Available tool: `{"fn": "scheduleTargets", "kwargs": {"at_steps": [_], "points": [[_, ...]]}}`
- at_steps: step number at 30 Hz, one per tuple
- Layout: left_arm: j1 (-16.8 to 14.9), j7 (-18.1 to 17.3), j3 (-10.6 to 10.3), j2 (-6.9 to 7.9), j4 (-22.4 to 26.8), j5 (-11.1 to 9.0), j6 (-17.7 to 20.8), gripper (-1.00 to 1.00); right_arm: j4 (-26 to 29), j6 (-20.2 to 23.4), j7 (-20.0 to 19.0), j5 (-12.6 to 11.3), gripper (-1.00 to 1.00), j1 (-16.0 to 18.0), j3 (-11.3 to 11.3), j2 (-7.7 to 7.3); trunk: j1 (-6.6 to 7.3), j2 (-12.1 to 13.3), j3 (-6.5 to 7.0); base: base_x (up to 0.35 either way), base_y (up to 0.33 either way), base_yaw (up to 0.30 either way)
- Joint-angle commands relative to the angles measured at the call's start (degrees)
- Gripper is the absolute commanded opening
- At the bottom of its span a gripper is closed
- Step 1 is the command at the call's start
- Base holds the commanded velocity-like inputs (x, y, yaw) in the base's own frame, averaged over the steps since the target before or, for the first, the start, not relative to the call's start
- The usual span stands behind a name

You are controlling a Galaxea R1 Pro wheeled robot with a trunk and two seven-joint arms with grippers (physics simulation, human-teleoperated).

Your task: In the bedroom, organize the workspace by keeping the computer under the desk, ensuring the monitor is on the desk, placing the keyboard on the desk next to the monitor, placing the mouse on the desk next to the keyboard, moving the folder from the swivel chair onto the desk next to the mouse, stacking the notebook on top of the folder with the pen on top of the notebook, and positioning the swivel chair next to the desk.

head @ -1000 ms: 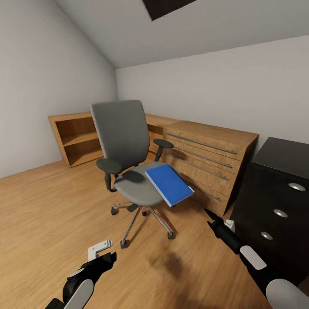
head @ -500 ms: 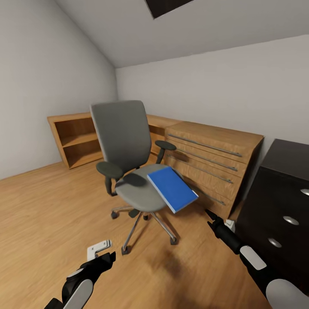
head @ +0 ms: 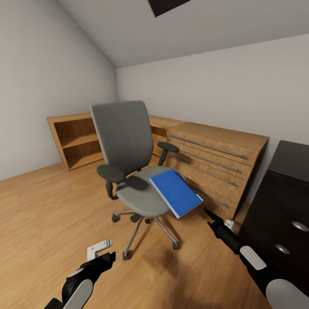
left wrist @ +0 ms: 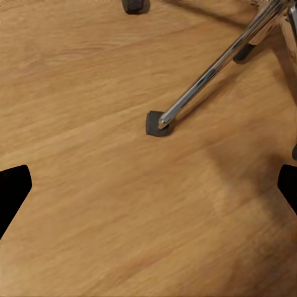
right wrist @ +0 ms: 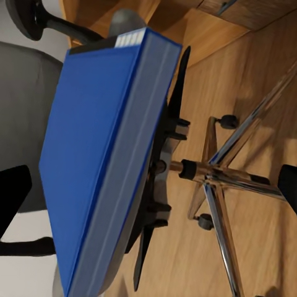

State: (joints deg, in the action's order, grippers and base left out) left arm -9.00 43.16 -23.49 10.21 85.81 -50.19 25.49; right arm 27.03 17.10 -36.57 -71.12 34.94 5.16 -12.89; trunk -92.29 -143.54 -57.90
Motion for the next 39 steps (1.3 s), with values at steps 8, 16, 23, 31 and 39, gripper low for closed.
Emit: {"fn": "scheduleTargets", "kwargs": {"at_steps": [8, 16, 23, 31, 39], "points": [[-0.1, 0.4, -0.1, 0.01, 0.1, -0.3, 0.1, 1.00, 0.0, 0.1, 0.0, -0.6, 1.00, 0.0, 0.3, -0.03, 0.00, 0.0, -0.06, 0.087, 0.072, 0.000], [-0.1, 0.4, -0.1, -0.02, 0.1, -0.3, 0.0, 1.00, 0.0, 0.2, 0.0, -0.6, 1.00, 0.0, 0.3, -0.03, 0.00, 0.0, -0.06, 0.115, 0.108, 0.000], [-0.1, 0.4, -0.1, 0.02, 0.1, -0.3, 0.0, 1.00, 0.0, 0.2, 0.0, -0.6, 1.00, 0.0, 0.3, -0.03, 0.00, 0.0, -0.06, 0.172, 0.136, 0.000], [0.0, 0.4, -0.1, 0.07, 0.1, -0.4, 0.1, 1.00, 0.0, 0.1, 0.0, -0.6, 1.00, 0.0, 0.3, -0.03, 0.00, 0.0, -0.06, 0.017, 0.011, 0.000], [-0.1, 0.4, -0.1, 0.07, 0.1, -0.4, 0.1, 1.00, 0.0, 0.1, 0.0, -0.6, 1.00, 0.0, 0.3, -0.03, 0.00, 0.0, -0.06, 0.104, 0.060, 0.000]]}}
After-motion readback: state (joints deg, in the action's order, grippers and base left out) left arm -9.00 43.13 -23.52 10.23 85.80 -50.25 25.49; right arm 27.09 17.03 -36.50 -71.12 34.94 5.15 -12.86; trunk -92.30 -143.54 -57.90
